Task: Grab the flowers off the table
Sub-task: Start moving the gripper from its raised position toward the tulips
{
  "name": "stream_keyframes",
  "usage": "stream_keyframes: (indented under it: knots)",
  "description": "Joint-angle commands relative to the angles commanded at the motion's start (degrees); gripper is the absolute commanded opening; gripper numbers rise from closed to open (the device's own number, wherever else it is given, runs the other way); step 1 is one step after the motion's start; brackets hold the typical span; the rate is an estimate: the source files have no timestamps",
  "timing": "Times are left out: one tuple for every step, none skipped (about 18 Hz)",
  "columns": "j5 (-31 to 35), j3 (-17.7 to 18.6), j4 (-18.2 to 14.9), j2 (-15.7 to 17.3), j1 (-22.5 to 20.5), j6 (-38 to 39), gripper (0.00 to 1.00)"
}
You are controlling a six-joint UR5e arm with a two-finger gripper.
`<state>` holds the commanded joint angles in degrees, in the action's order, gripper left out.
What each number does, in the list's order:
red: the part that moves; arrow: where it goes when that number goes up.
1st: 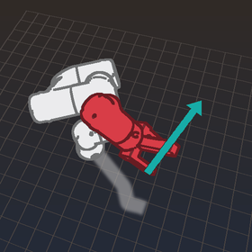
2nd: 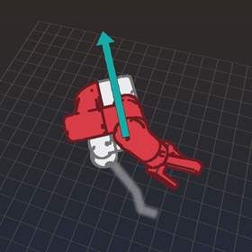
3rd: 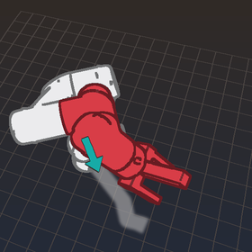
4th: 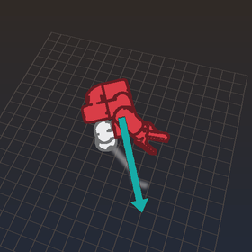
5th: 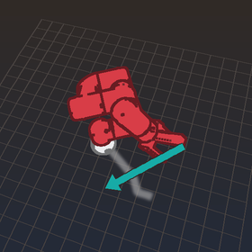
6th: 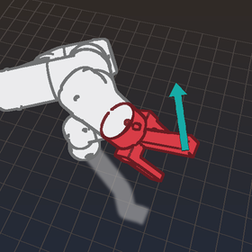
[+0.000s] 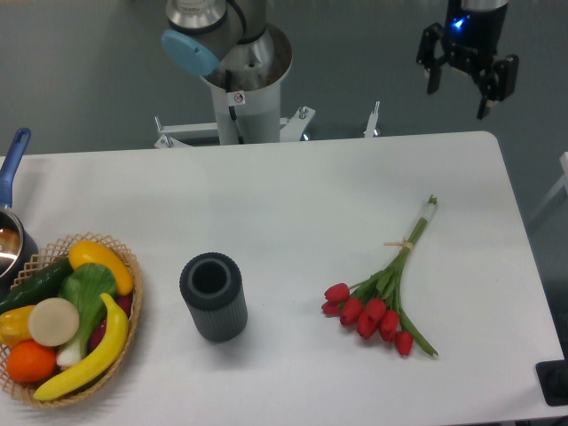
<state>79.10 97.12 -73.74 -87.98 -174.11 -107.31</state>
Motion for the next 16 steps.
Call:
stream_keyframes:
  knots:
    - [0.17, 0.00, 0.00, 0.00, 0.09, -0.09, 1.00]
    - [0.00, -0.17, 0.00, -0.09, 0.00, -0.09, 1.00]
    - [0.09, -0.78, -0.17, -0.09, 0.00, 0.00, 1.00]
    - [0.09, -0.88, -0.18, -0.17, 0.09, 0.00, 1.00]
    - [0.18, -0.79, -0.26, -0.26, 0.17, 0.09, 1.00]
    - [0.18, -0.53, -0.26, -0.26, 0.18, 1.05, 1.00]
    - [0.09, -0.01, -0.18, -0.18, 0.35, 3.49, 1.00]
    - [0.00, 0.35, 0.00, -0.26, 0.53, 6.39, 1.00]
    - [0.00, 0.35, 0.00, -0.44, 0.79, 8.50, 1.00]
    - [0.09, 0.44, 0.09, -0.70, 1.23, 9.57, 1.00]
    - [0.18, 0.44, 0.26, -0.96, 1.75, 9.84, 1.00]
    - [0.18, 0.70, 0.52, -1.05, 2.11, 10.02, 1.00]
    - [0.18, 1.23, 1.22, -1.05, 2.46, 10.19, 1.00]
    - [0.09, 1.93, 2.19, -1.05, 2.90, 11.50, 1.00]
    - [0.09, 2.63, 3.24, -1.14, 3.34, 13.60, 1.00]
    - [0.09, 2.81, 4.64, -2.10, 4.21, 16.23, 1.00]
